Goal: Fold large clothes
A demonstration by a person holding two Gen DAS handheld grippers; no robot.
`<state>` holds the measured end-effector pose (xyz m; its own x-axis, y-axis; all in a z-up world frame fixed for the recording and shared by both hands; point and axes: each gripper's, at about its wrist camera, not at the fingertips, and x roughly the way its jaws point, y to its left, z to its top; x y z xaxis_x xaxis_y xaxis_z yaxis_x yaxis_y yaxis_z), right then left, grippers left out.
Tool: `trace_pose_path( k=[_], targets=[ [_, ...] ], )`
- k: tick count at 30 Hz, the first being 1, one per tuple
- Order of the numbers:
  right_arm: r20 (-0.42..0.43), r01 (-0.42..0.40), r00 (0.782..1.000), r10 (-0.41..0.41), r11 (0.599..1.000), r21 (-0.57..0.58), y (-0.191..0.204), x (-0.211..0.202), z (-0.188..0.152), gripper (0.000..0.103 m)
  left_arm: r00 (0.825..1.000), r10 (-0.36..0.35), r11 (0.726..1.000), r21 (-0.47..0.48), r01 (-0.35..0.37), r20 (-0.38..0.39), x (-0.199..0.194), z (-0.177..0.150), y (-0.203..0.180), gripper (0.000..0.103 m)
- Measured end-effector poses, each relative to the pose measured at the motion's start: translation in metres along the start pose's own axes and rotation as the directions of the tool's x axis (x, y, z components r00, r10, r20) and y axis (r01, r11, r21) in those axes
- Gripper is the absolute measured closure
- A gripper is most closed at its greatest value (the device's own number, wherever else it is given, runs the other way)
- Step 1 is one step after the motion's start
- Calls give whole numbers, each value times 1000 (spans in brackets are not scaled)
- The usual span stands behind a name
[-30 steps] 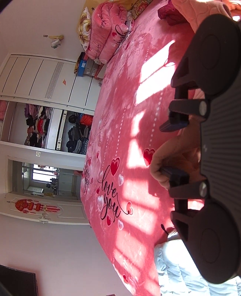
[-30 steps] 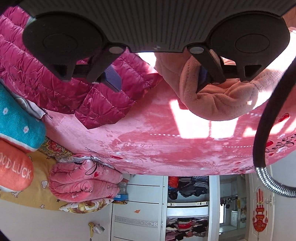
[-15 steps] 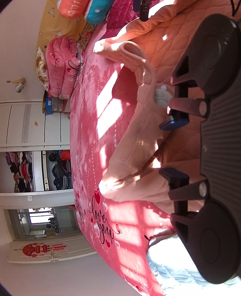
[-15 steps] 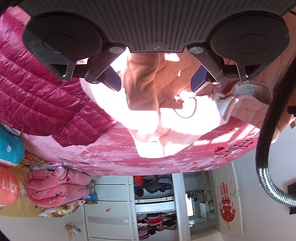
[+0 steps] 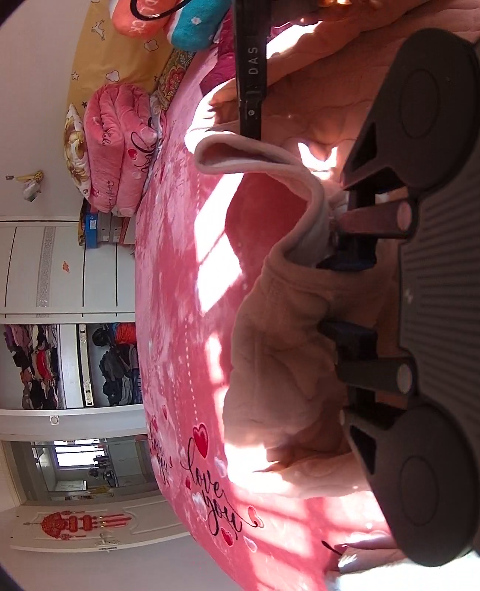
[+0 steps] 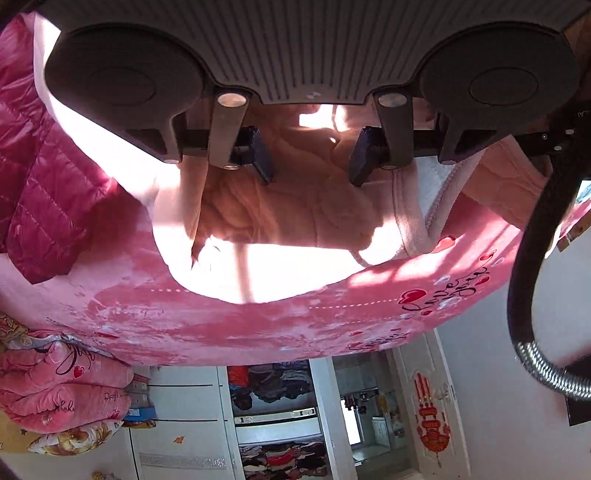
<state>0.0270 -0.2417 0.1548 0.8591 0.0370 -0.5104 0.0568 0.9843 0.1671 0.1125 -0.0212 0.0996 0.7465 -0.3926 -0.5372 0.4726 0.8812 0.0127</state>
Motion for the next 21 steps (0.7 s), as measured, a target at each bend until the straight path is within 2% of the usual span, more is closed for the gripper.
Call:
trace_pose_path(
  k=[4, 7, 8, 11, 14, 17, 21],
  targets=[
    [51, 68, 996, -69, 998, 15, 6, 18, 24, 45, 992, 93, 996, -14, -92, 83, 16, 35, 5, 77],
    [58, 91, 994, -92, 996, 13, 9, 18, 25, 43, 986, 128, 992, -15, -127, 110, 8, 46, 9, 75],
    [60, 91, 994, -91, 996, 13, 10, 13, 22, 36, 984, 135, 991, -11, -135, 120, 1, 45, 9, 75],
    [63, 81, 995, -82, 996, 25, 11, -5, 11, 17, 981, 135, 991, -1, -136, 137, -27, 39, 10, 75],
    [71, 62, 995, -65, 997, 41, 8, -34, 1, 9, 982, 126, 992, -4, -127, 142, -63, 25, 13, 75],
    [74, 49, 996, -54, 996, 73, 11, -66, -17, 7, 984, 102, 995, 2, -104, 143, -103, 4, 11, 73],
    [86, 61, 994, -69, 993, 97, 22, -115, -41, 4, 989, 57, 998, -10, -56, 139, -157, -35, 0, 62]
  ],
)
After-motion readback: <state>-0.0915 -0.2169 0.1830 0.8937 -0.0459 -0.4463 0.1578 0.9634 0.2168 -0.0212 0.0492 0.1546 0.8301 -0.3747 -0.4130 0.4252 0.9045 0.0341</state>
